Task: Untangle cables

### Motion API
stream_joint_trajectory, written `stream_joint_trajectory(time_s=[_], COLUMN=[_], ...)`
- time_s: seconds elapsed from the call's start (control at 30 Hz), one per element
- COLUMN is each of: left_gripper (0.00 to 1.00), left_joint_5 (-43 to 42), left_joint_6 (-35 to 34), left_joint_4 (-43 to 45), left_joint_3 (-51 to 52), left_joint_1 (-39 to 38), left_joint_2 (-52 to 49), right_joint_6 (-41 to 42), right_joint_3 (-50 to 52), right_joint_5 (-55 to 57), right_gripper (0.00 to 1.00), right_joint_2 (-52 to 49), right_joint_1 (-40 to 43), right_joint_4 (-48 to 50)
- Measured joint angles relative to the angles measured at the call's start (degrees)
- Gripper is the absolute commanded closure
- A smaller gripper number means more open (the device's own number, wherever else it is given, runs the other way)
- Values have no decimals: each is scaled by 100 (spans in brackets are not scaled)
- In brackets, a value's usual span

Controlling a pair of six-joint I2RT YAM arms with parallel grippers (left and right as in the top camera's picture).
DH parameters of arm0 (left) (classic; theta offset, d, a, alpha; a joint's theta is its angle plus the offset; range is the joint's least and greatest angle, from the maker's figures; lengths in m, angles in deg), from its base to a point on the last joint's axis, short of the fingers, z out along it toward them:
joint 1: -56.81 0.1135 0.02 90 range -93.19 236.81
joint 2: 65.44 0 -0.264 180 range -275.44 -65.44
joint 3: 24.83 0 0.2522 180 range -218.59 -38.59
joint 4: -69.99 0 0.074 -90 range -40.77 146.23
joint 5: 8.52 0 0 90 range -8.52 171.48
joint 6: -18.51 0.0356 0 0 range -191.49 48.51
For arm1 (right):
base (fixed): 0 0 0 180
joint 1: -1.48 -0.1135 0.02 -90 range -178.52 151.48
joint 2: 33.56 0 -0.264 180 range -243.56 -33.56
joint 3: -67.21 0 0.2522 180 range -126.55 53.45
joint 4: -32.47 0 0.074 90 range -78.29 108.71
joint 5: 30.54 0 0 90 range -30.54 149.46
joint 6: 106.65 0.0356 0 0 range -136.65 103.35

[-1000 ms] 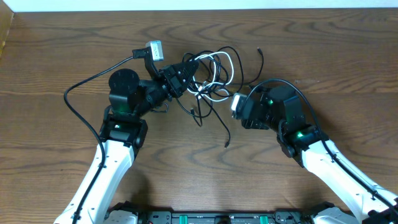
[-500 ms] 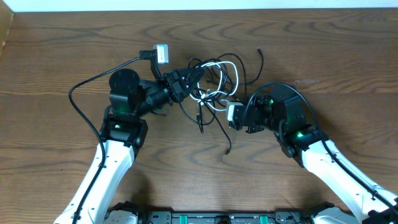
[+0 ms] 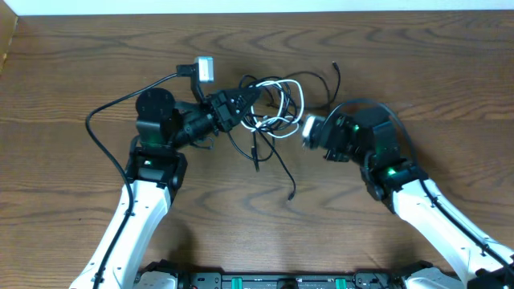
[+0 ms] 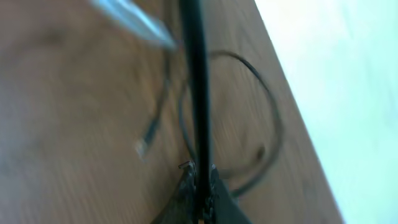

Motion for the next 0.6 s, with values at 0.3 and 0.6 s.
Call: stream_joint_trajectory(time_s=[0.3, 0.6], left_gripper=[92, 92], left_joint_5=[-496, -678], left_joint_6=[-90, -151], left_joint_4=[2, 24], left_joint_3=[0, 0], left_joint_1=[562, 748], left_joint_2=[0, 0], right_joint_6=[1082, 1834], right_joint_3=[-15, -13], right_joint_5=[710, 833], right_gripper=[99, 75], right_joint_2=[-706, -1067], right_joint_1=[1250, 1915], right_joint_4=[-212, -114])
